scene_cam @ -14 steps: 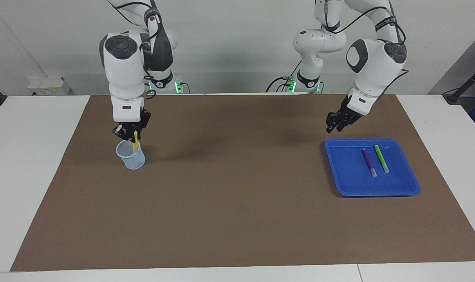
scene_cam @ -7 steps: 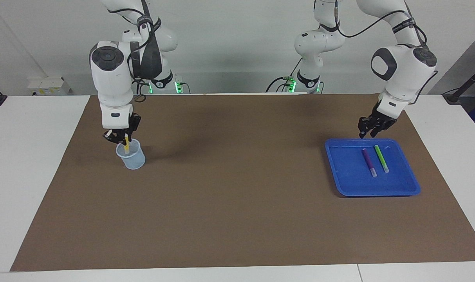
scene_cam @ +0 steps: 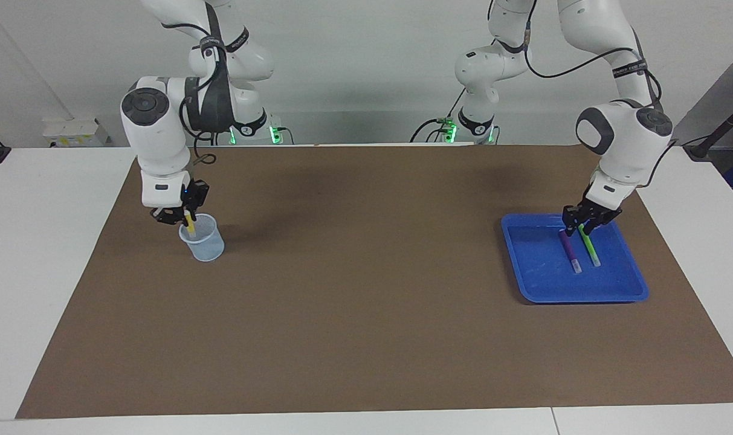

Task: Transfer and insert pens with both arms

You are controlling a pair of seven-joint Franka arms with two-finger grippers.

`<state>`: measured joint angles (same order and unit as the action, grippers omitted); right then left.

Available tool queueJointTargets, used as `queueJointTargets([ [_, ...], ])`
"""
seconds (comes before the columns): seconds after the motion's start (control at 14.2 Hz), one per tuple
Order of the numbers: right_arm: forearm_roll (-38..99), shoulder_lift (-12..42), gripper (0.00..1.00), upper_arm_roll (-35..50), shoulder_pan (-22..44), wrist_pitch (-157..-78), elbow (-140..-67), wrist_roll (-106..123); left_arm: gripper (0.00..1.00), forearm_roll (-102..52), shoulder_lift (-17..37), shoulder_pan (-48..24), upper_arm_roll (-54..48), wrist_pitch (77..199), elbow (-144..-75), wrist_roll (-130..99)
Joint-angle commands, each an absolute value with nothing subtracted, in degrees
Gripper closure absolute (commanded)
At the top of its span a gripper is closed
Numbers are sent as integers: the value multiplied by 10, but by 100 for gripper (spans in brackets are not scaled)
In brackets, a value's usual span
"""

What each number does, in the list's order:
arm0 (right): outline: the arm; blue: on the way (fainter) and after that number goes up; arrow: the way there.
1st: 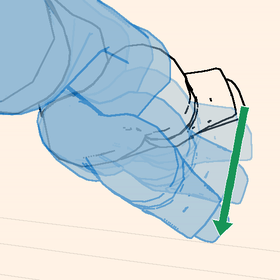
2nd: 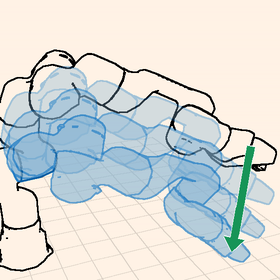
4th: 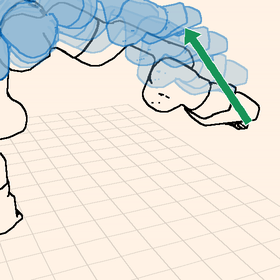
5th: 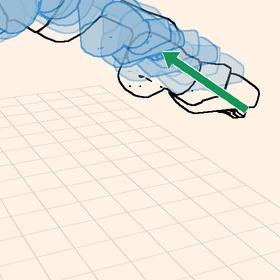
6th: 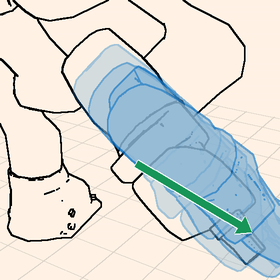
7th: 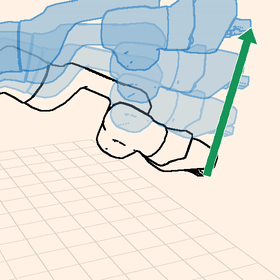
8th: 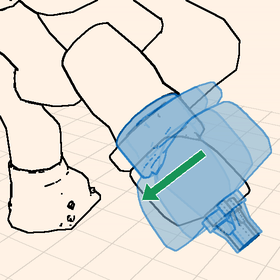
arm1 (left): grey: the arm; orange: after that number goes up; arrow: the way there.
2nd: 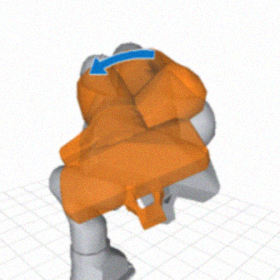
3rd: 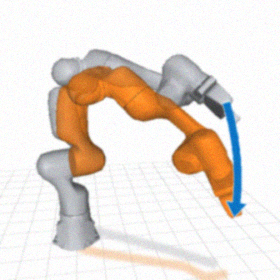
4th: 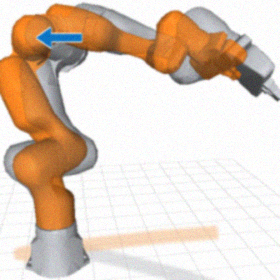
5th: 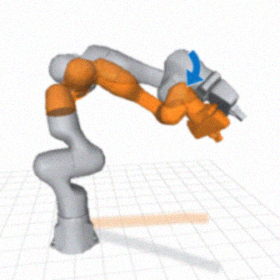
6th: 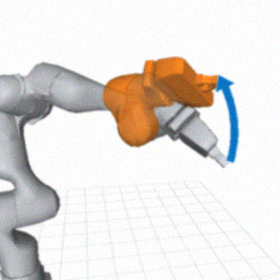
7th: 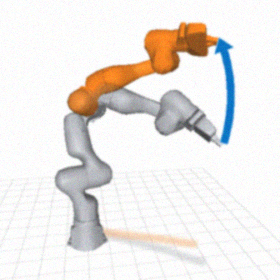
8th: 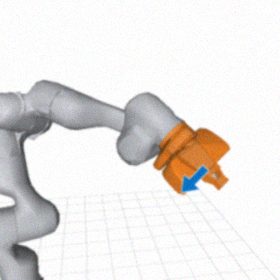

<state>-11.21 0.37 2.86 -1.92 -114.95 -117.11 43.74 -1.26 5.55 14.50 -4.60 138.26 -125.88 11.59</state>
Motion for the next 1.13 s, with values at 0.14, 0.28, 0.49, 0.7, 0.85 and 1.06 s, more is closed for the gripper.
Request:
queueJointTargets([
  [0.14, -84, -16, 33, 35, -27, -1162, -1186, 441, 49, -2, 115, 153, -52, 1427, -1231, 123],
  [0.28, -69, -16, 24, 35, -23, -1161, -1179, 440, 49, -2, 127, 153, -52, 1436, -1228, 123],
  [0.49, -36, -14, 18, 39, -18, -1151, -1159, 438, 49, -2, 139, 153, -52, 1452, -1229, 122],
  [0.7, 41, -15, 0, 41, -17, -1144, -1158, 397, 49, -2, 146, 151, -52, 1465, -1233, 120],
  [0.85, 77, -15, 0, 41, 1, -1145, -1158, 369, 64, -2, 146, 152, -53, 1470, -1237, 122],
  [1.06, 136, -14, 0, 41, 26, -1145, -1154, 279, 100, -2, 146, 147, -53, 1474, -1244, 122],
])
